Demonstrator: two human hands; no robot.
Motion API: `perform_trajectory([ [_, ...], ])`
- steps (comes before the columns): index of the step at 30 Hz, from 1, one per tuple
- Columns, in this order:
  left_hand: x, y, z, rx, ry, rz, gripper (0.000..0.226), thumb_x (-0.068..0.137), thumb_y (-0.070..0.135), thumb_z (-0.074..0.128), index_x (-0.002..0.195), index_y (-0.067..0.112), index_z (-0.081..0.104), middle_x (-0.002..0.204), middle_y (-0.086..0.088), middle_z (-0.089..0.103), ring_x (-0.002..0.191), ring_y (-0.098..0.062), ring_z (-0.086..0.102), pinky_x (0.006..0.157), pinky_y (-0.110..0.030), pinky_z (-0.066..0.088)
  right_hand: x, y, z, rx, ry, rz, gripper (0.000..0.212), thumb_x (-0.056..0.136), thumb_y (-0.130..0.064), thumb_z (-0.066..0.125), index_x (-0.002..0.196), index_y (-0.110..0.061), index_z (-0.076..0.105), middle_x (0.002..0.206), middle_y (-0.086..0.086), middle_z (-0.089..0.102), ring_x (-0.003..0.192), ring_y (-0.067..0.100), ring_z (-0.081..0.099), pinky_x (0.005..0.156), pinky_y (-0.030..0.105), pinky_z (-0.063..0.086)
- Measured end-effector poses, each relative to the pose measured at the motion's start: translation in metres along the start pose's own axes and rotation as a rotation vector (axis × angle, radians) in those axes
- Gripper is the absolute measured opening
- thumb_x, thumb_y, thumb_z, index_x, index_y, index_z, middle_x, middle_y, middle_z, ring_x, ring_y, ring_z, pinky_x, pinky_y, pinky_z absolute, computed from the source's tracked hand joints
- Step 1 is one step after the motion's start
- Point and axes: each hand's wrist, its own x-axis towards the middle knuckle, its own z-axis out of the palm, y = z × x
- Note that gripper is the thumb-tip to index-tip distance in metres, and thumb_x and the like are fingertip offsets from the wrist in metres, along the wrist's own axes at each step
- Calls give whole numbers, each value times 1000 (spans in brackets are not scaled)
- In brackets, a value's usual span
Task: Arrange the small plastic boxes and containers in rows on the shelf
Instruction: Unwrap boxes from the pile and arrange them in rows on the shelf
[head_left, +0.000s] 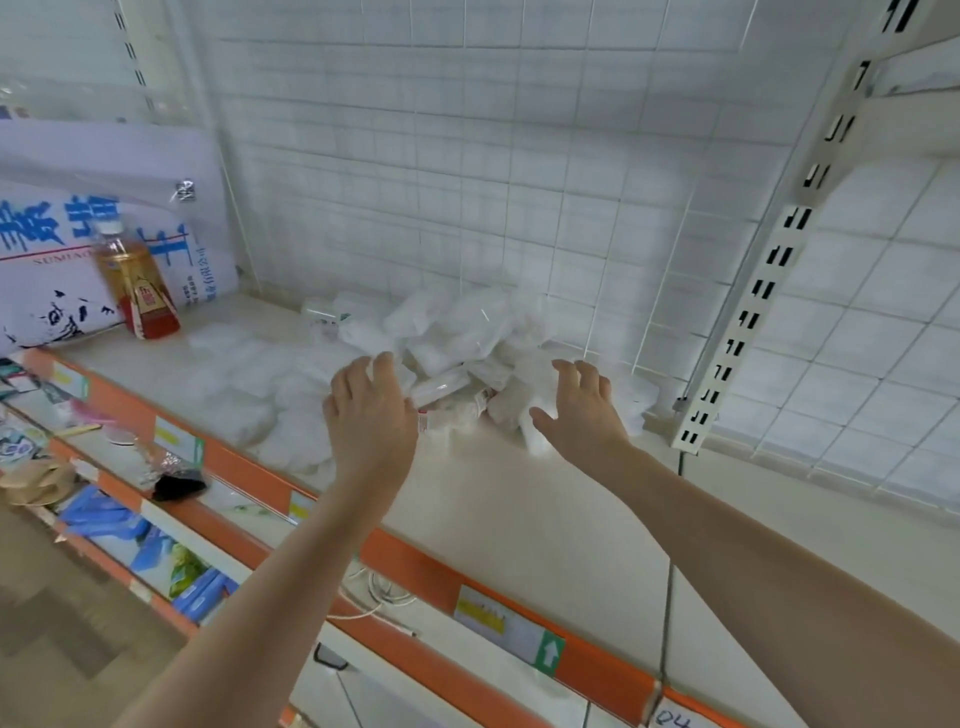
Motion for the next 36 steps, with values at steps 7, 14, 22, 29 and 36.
perform_trajectory([
  [7,7,-13,17,48,-205,-61,47,90,21,56,132,6,43,129,-15,51,124,-34,39,98,-40,33,12,-1,10,88,14,64,69,84,-37,66,138,-14,29,135,12,28,119,33,35,96,37,38],
  [14,3,-15,20,-72,-16,19,43,75,-1,62,118,4,57,107,-16,63,105,-38,54,80,-47,45,14,-4,12,231,6,97,60,84,-33,67,131,-18,33,128,12,35,118,29,36,95,34,36],
  [22,-20,16,5,-221,221,233,38,78,6,53,116,6,58,103,-11,63,97,-31,56,80,-42,46,-18,-4,-3,321,147,19,59,86,-21,62,137,-17,32,131,6,37,120,22,34,90,24,29],
  [29,-64,78,-5,-433,79,474,37,83,26,49,118,13,49,93,-6,62,86,-23,60,61,-29,52,-95,42,-27,416,207,82,61,84,-9,60,136,-17,30,130,-3,34,121,17,38,91,23,31],
  [36,-117,146,4,-611,-213,653,41,87,32,42,126,21,40,96,1,60,85,-13,59,58,-25,55,-178,113,-57,356,271,275,64,83,-12,68,136,-17,33,125,-2,38,110,15,45,86,23,34],
])
